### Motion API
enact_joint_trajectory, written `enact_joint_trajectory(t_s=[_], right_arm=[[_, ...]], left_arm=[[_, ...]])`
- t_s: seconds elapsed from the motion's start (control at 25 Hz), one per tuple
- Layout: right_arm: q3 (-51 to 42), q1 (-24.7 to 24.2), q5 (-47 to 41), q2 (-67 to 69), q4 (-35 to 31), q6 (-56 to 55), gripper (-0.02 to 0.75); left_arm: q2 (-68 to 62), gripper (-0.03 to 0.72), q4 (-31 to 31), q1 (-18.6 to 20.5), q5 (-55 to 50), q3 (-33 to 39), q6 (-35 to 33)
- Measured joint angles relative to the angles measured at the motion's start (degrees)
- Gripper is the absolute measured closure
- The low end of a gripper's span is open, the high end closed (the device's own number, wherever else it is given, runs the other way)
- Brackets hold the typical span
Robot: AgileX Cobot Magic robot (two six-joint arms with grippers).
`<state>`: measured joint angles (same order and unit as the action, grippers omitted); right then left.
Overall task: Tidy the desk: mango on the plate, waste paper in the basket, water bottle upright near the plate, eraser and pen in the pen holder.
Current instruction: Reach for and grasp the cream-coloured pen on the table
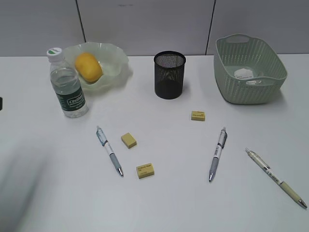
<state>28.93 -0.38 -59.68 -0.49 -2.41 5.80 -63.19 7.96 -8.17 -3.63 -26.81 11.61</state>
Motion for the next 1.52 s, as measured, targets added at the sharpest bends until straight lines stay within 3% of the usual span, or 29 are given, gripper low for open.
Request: enact_joint_trajectory(t_s=[0.28, 0.6, 0.8, 1.04, 1.2, 1.4, 1.52], right_arm=[[0.0, 0.0, 0.0, 0.0, 0.0, 0.0, 0.174], [0.0, 0.0, 0.0, 0.0, 0.0, 0.0, 0.174], [0.0, 0.0, 0.0, 0.0, 0.0, 0.0, 0.174], [0.0, 0.0, 0.0, 0.0, 0.0, 0.0, 0.174], [0.0, 0.0, 0.0, 0.0, 0.0, 0.0, 0.174], [0.0, 0.0, 0.0, 0.0, -0.1, 0.0, 0.174], [0.0, 0.0, 0.0, 0.0, -0.1, 0.0, 0.174]], left_arm=[[8.3, 0.220, -8.6, 0.0, -37.3, -8.6, -7.5], [26.2, 0.235, -12.4, 0.0, -61.0, -9.9, -11.6], [38.5, 0.235, -12.0, 0.0, -64.4, -9.7, -11.6], [52.6, 0.235, -8.0, 0.8, -60.3, -7.0, -11.6], [58.9, 0.235, -8.0, 5.0, -59.0, -4.1, -11.6], [63.6, 0.237, -8.0, 13.2, -57.9, -3.5, -11.6], [63.6, 0.239, -8.0, 15.0, -57.8, -3.4, -11.6]])
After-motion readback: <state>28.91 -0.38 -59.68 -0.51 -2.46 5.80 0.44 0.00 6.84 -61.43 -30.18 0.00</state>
